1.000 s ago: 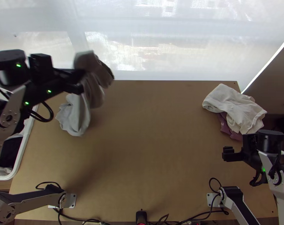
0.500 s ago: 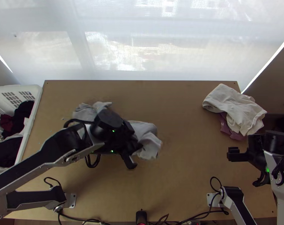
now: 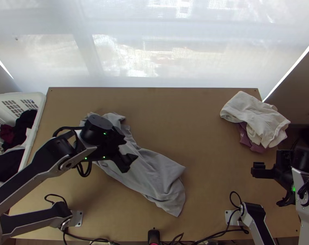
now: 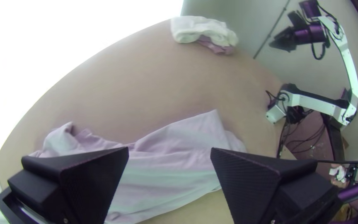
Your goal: Fold the t-shirt
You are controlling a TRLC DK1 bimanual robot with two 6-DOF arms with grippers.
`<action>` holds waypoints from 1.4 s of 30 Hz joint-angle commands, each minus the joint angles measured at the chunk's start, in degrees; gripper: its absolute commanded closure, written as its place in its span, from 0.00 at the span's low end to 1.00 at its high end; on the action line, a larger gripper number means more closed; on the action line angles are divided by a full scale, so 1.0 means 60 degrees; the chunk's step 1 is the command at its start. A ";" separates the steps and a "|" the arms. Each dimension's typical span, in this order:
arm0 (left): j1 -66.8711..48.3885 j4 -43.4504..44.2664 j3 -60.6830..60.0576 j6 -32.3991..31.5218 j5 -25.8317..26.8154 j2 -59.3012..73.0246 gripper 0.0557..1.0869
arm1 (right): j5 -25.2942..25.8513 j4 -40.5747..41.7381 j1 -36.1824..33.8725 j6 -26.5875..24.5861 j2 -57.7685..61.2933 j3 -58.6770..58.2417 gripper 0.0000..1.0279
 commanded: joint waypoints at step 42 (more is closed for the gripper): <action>0.5873 0.3288 -0.1006 0.0335 -0.3441 0.4520 0.97 | -0.0026 0.1923 0.2953 -0.0062 0.1248 -0.0978 0.05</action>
